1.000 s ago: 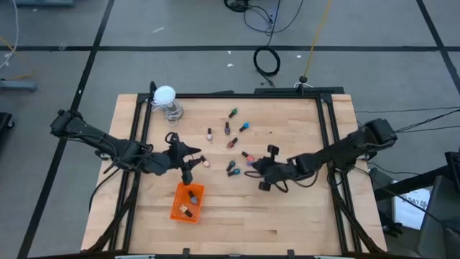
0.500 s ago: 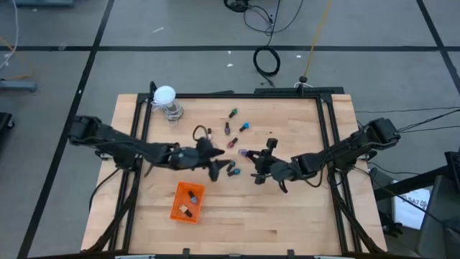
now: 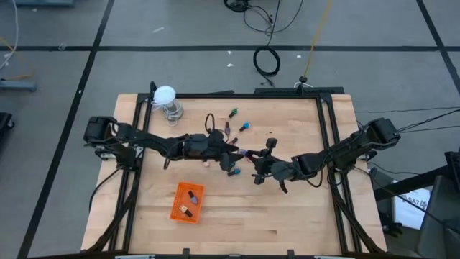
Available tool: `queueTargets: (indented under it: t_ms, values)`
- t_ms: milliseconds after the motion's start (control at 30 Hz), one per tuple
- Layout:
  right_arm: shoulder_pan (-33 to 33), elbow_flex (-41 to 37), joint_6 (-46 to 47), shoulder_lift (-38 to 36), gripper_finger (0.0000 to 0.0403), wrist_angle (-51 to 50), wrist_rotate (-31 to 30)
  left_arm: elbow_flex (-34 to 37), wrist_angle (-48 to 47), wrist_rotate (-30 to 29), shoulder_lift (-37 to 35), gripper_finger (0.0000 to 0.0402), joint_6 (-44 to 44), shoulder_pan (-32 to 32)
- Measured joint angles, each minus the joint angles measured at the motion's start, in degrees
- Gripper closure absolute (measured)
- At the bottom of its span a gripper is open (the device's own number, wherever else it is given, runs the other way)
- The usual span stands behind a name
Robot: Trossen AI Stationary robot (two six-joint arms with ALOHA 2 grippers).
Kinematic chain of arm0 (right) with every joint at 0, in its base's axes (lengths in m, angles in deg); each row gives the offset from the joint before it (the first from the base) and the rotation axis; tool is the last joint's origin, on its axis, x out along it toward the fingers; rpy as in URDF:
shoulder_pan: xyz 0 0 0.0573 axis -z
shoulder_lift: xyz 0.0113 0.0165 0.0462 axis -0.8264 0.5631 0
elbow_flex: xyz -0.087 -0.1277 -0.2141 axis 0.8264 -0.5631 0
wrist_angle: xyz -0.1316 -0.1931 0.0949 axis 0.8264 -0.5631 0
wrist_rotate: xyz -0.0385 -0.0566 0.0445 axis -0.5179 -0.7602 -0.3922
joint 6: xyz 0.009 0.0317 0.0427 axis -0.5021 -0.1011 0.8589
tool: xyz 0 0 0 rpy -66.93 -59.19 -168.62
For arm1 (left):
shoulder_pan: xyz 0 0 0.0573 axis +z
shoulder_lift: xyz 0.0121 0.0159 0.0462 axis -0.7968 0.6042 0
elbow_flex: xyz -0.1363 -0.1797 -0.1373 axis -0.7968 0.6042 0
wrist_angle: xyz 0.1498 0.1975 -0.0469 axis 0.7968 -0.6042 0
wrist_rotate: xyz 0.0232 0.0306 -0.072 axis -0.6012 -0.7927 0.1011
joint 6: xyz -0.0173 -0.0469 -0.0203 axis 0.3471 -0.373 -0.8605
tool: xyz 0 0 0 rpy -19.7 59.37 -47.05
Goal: Pick & Place Nail Polish
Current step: Put the bottom purple nail color bottle into the orange bin
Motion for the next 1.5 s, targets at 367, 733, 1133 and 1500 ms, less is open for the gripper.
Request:
queueTargets:
  t_ms: [367,733,1133,1500]
  values:
    - [0.5,0.0,-0.1,0.0,0.0357,0.3,0.3,-2.6,3.1,3.7,5.2,0.0121,-1.7,0.2]
    - [0.5,0.0,0.1,-0.1,0.0357,0.1,0.5,-6.1,2.1,5.3,6.9,0.0128,0.8,0.7]
    - [0.5,0.0,0.4,-0.1,0.0357,-0.2,1.6,-6.2,0.6,7.5,6.8,0.0213,0.6,0.9]
    - [0.4,0.0,0.2,-0.1,0.0357,-0.3,1.3,-6.2,-1.2,8.5,6.8,0.0349,4.8,2.6]
